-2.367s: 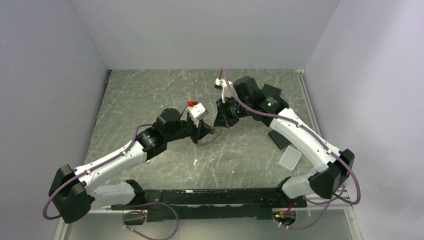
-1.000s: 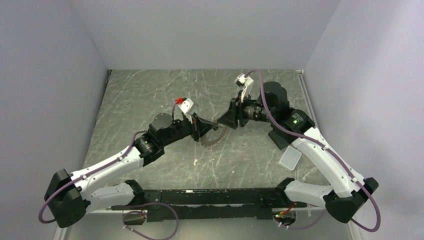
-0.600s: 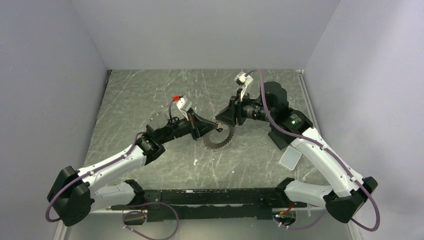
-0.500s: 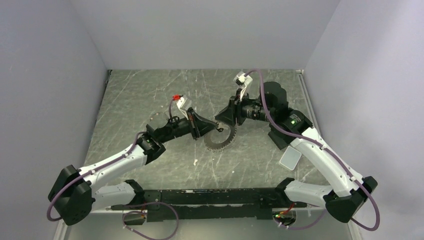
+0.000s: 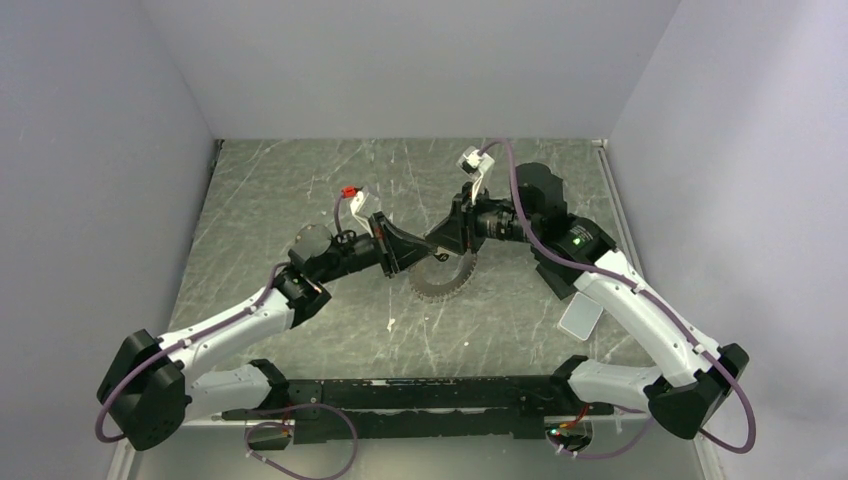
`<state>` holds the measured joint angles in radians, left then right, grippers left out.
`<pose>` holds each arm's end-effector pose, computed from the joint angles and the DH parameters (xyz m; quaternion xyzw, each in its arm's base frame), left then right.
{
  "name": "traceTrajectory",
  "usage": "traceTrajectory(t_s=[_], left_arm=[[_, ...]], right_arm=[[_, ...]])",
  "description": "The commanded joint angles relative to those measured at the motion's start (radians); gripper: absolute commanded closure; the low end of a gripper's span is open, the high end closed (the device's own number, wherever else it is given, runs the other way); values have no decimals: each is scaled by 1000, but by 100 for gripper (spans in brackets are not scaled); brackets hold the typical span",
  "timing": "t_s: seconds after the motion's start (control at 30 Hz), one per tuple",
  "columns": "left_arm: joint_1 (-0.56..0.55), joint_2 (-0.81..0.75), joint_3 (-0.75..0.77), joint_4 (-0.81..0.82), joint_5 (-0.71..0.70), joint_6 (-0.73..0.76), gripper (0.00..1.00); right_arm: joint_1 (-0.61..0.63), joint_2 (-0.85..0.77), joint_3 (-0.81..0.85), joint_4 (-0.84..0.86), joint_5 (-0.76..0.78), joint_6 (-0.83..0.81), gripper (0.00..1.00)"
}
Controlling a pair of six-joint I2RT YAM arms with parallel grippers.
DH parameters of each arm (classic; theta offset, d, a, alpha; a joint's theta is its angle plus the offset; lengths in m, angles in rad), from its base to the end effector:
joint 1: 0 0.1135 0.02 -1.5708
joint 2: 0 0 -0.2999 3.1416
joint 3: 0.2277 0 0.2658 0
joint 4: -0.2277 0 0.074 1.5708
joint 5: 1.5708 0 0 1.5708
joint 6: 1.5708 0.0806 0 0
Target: Put the keys on the keyring
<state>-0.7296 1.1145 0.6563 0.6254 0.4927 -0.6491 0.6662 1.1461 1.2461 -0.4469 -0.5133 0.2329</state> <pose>0.1905 -0.2215 0.3461 0.2113 0.6181 -0.5926 0.4714 0.1986 0.2064 0.4233 -0.3126 0.7419 0.4286 0.4102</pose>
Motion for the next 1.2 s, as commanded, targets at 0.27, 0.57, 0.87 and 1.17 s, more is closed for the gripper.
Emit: traceTrajectory(t_s=[0.27, 0.57, 0.87, 1.17], left_arm=[[12, 18, 0, 97, 16, -23, 100], [16, -6, -17, 110, 29, -18, 100], [21, -25, -11, 87, 58, -9, 100], [20, -23, 17, 16, 113, 49, 97]], right_arm=[[33, 22, -2, 13, -43, -13, 86], [50, 30, 9, -44, 25, -46, 73], [50, 36, 24, -82, 14, -84, 73], [59, 37, 19, -60, 23, -72, 100]])
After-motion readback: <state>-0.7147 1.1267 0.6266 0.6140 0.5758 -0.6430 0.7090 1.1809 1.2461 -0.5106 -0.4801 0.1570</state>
